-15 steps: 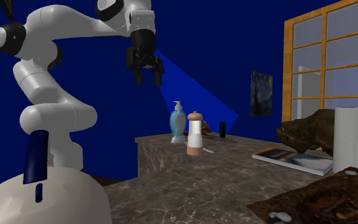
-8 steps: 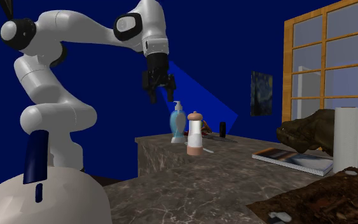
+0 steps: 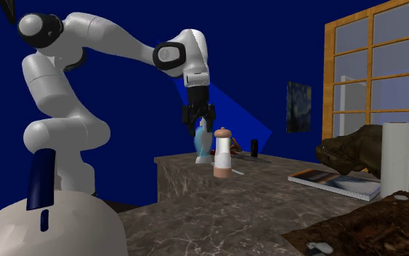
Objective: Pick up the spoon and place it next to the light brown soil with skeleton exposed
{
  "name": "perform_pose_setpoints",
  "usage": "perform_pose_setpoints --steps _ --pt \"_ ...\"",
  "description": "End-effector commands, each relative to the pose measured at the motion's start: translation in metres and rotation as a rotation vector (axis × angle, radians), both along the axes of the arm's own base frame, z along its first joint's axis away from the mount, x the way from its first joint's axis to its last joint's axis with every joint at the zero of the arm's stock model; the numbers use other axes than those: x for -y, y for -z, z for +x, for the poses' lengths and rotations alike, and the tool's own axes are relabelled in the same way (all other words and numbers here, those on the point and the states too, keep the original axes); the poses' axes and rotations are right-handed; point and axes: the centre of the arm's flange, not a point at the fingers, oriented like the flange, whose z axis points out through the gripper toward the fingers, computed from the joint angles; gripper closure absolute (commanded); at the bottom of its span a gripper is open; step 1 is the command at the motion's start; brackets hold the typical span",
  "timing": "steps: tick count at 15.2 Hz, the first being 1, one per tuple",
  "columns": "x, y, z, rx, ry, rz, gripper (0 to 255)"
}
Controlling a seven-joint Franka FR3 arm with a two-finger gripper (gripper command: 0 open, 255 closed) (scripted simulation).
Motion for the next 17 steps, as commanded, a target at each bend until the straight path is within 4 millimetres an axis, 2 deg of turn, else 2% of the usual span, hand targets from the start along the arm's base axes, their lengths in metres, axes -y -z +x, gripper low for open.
perform_pose_setpoints --steps 1,16,17 --pt "-0.020 0.016 0.007 -0.016 0.026 0.015 0" --pt "-0.168 0.117 0.069 -0.129 0.202 0.123 0" --pt "-0.171 0.119 0.070 -0.131 0.206 0.125 0"
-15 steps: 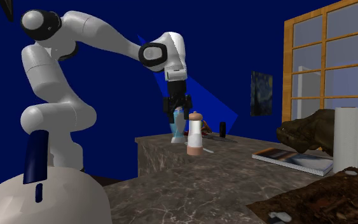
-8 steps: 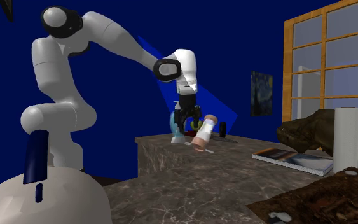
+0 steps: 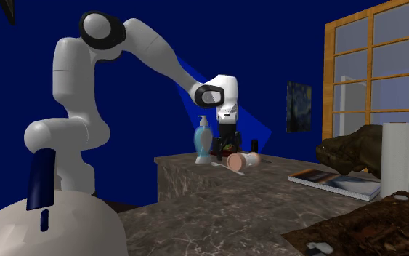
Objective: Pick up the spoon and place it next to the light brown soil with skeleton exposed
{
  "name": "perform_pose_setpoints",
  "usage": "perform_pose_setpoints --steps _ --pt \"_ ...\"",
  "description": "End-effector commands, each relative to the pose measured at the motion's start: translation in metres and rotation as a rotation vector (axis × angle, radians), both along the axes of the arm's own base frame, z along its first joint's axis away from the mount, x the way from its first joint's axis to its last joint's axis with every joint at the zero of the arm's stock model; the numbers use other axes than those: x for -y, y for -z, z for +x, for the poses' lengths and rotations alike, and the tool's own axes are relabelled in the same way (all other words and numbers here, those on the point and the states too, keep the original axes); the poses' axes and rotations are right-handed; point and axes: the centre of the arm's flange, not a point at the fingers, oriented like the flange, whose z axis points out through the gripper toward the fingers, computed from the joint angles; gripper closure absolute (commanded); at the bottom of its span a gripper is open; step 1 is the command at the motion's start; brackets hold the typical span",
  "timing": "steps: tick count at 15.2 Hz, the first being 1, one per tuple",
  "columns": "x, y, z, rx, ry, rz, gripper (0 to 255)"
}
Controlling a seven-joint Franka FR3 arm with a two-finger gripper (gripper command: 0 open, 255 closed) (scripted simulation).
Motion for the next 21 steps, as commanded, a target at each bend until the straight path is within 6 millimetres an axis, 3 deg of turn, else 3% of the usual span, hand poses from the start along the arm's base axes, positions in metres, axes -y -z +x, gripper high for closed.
perform_pose_setpoints --steps 1,7,15,16,21 --pt "-0.008 0.010 0.003 -0.005 0.009 0.006 0" --pt "-0.015 0.044 0.001 -0.005 0.009 0.006 0" --pt "-0.015 0.044 0.001 -0.006 0.009 0.006 0" --pt "-0.015 0.044 0.001 -0.006 0.009 0.006 255" --pt "-0.016 0.045 0.000 -0.006 0.009 0.006 255"
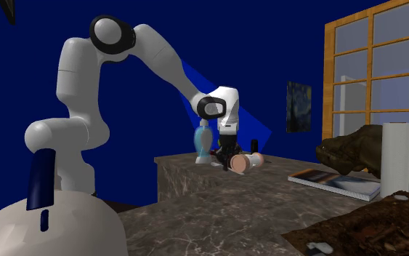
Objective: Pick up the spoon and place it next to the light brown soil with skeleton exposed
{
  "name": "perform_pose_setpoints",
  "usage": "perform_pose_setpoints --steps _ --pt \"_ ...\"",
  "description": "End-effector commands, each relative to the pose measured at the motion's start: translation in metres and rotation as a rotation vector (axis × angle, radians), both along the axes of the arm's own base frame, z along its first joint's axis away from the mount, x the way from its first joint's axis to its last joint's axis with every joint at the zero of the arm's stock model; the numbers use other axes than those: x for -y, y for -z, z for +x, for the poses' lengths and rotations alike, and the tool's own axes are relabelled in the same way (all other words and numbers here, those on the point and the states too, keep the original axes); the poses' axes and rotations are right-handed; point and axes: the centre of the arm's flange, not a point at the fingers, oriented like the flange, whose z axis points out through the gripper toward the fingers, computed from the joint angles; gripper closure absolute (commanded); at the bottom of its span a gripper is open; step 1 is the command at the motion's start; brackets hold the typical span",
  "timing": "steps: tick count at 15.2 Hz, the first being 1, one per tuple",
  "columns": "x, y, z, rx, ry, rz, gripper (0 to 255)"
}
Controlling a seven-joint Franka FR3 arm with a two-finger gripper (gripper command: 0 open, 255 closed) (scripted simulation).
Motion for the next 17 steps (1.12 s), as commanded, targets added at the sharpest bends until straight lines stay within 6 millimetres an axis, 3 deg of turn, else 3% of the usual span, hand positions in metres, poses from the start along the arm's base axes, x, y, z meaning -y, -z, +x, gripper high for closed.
perform_pose_setpoints --steps 1,4,17 --pt "-0.003 0.002 0.000 0.006 -0.002 0.009 255" --pt "-0.002 0.002 0.000 0.006 -0.002 0.009 255" --pt "-0.002 -0.067 0.000 0.006 -0.002 0.009 255"
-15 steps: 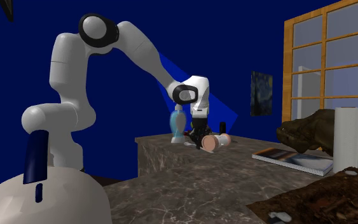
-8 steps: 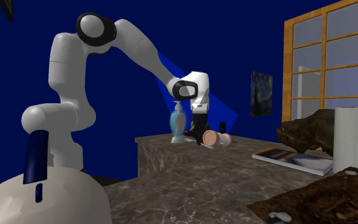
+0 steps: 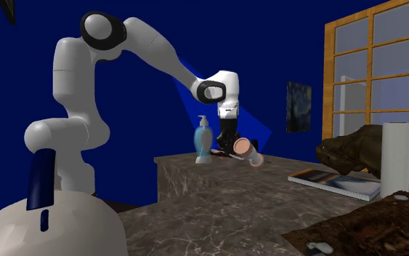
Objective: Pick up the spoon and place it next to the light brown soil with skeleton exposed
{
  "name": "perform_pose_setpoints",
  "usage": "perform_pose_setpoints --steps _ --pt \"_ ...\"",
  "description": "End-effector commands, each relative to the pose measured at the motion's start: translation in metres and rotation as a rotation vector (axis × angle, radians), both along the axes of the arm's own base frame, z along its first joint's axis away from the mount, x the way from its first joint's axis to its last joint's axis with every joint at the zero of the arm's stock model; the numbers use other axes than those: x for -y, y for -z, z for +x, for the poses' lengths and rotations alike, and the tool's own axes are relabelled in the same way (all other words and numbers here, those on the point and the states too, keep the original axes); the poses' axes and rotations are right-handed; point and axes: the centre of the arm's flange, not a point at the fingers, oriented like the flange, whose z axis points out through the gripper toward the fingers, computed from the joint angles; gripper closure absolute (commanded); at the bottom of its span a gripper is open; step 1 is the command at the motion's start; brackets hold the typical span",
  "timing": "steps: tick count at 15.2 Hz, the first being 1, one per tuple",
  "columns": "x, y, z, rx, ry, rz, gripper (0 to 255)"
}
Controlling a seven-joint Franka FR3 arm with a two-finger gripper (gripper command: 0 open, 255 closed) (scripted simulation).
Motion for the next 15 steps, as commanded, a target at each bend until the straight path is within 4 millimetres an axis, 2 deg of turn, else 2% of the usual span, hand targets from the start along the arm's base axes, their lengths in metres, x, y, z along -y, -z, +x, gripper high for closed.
perform_pose_setpoints --steps 1,12,15 --pt "-0.001 -0.011 0.000 0.000 0.000 0.000 255" --pt "-0.001 -0.067 0.000 0.000 0.000 0.000 255" --pt "0.037 -0.067 0.011 0.000 0.000 0.000 255"
